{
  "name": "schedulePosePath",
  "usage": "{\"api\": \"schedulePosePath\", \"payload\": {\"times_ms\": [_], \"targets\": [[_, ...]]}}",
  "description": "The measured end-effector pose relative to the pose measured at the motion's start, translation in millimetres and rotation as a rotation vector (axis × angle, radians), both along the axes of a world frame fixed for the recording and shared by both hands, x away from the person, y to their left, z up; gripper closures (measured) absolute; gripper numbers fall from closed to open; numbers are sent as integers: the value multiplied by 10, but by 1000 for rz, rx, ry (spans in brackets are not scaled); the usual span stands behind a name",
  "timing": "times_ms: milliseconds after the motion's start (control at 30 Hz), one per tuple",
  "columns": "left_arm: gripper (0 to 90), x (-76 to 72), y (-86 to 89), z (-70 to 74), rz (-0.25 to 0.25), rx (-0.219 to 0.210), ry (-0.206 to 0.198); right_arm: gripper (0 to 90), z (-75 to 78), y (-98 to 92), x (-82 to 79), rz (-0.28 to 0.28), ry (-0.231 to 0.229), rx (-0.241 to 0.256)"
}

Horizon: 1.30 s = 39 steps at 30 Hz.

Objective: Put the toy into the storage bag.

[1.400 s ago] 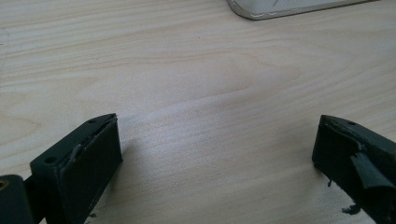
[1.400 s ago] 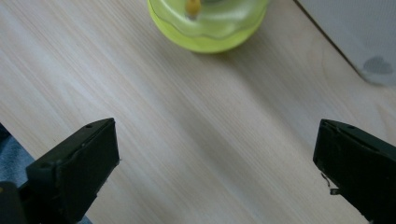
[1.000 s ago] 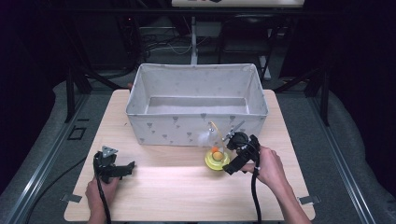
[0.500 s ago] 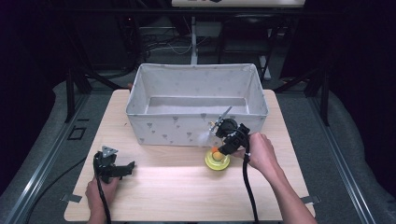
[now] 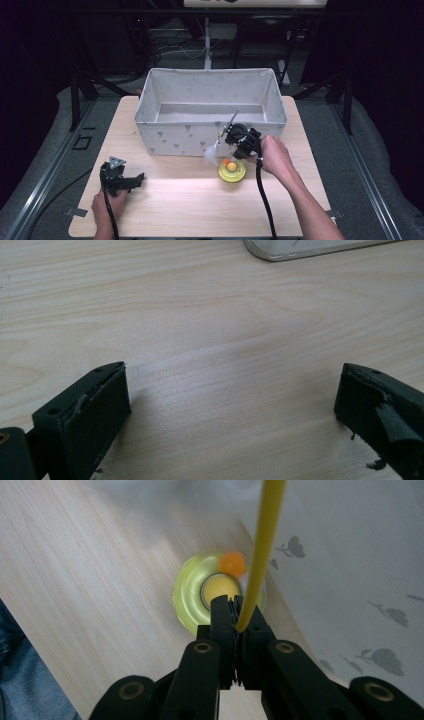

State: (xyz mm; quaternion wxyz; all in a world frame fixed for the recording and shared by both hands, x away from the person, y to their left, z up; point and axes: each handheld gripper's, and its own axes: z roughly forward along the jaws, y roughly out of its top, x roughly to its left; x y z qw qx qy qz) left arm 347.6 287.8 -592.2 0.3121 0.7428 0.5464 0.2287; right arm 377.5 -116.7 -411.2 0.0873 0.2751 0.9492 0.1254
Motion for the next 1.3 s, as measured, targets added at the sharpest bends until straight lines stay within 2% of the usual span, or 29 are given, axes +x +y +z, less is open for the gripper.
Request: {"api": "schedulePosePath", "payload": {"times_ms": [233,533,600,900,1300], "targets": [[13,0,0,0,0,1,0,881,51,62,5,25,18,-12],[13,1,0,0,0,1,0,881,267,113,-19,76,31,-3],[13,0,0,0,0,1,0,881,305,129,-24,76,31,7],[13,0,-1,0,0,0,0,881,438,190,-32,100,37,-6],[14,0,-1,0,0,0,0,881,602,165,-26,107,36,5]]}}
